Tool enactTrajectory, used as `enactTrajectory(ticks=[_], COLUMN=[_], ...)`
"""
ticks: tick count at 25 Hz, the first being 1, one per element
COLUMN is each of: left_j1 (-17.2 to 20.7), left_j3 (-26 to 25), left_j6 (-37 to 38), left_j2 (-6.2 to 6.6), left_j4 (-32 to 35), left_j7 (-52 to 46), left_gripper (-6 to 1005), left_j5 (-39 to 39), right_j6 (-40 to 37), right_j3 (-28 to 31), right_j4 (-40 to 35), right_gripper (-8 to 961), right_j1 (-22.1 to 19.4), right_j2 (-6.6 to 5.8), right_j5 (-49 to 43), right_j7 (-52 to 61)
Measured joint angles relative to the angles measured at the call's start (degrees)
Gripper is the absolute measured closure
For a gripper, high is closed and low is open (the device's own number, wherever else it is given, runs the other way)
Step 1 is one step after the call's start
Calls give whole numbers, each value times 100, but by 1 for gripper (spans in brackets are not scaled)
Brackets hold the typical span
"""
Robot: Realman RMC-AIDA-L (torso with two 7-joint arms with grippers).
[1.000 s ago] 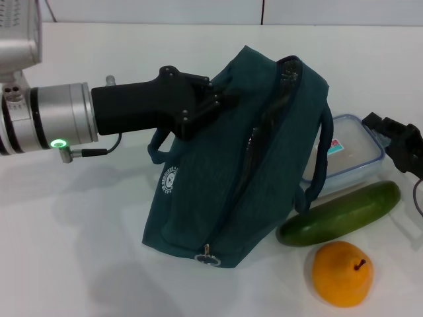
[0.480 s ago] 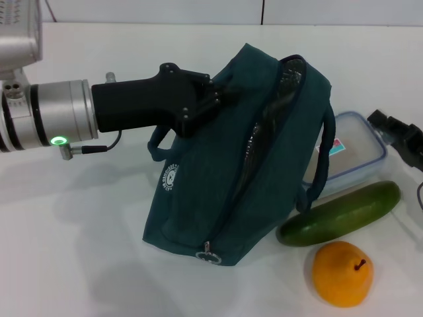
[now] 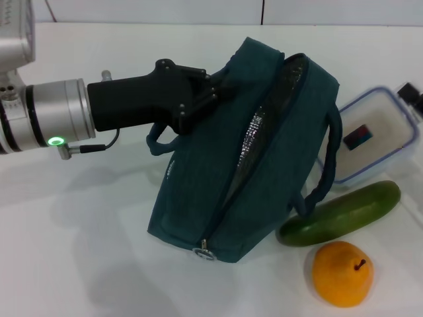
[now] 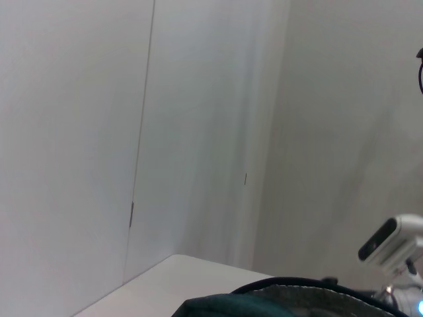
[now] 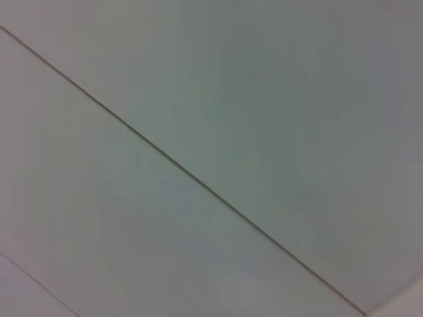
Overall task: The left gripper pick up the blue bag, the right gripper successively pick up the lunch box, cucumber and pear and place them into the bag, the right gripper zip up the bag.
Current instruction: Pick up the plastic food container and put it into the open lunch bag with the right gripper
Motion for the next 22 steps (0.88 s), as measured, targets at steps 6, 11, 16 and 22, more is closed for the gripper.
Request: enactTrajectory(ticks=[6, 11, 16, 22], left_j1=[16, 64, 53, 17], left_j3=[0, 19, 71, 141], left_j6=[12, 52, 59, 61], left_j2=[-6, -9, 10, 25], left_j4=[-107, -102, -55, -31], left_j7=[206, 351, 311, 304], left_gripper=[949, 949, 948, 948], left_j5=[-42, -80, -83, -57], right_j6=[-513, -1210, -1597, -1748], right_j3=[1, 96, 204, 166], right_j4=[-136, -385, -649, -1117], right_gripper=[857, 856, 856, 857], right_j1=[-98, -233, -202, 114], right_j2=[-17, -46, -55, -27], right_j5=[158, 502, 572, 651], right_j7=[-205, -163, 80, 684])
